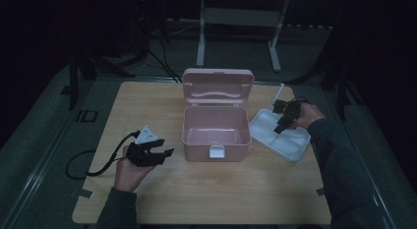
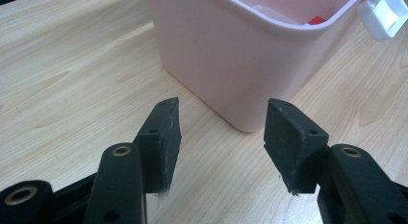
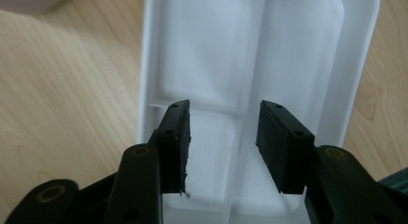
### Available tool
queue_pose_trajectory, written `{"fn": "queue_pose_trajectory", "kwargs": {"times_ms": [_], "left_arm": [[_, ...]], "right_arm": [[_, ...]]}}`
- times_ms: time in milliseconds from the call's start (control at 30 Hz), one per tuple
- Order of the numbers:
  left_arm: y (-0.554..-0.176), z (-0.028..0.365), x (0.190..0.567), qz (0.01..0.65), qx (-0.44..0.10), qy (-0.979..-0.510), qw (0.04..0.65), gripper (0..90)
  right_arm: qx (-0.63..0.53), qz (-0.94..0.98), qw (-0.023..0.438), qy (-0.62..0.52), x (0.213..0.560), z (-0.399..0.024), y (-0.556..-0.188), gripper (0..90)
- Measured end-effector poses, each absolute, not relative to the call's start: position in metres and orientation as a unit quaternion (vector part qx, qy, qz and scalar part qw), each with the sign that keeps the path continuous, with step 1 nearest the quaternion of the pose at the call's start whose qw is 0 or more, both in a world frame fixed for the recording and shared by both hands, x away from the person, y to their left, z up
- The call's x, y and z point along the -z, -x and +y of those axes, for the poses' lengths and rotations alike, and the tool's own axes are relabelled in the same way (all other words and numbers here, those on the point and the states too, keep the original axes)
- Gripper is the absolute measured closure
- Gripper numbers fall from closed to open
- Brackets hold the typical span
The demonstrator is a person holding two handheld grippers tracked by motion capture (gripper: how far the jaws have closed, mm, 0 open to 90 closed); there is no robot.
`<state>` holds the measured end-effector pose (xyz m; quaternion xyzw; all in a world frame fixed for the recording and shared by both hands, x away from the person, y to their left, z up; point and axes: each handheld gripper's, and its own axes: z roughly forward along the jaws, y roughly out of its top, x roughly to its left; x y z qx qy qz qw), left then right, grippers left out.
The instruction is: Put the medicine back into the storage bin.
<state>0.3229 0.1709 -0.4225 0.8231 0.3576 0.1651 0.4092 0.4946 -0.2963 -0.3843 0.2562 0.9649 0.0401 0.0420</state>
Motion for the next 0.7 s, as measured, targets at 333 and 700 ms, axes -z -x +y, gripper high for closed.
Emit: {"fn": "queue_pose_trajectory", "kwargs": {"times_ms": [333,700], "left_arm": [[-0.323,0.170,0.423,0.357,-0.165,-0.824,0.408,46.9],[-0.323,0.170,0.424,0.357,-0.165,-0.824,0.408,46.9]], "right_arm": [[-0.017,0.961,0.034,-0.274,0.409,-0.311,-0.499,61.1],[0.006,0.960,0.039,-0.276,0.429,-0.312,-0.509,69.2]]}}
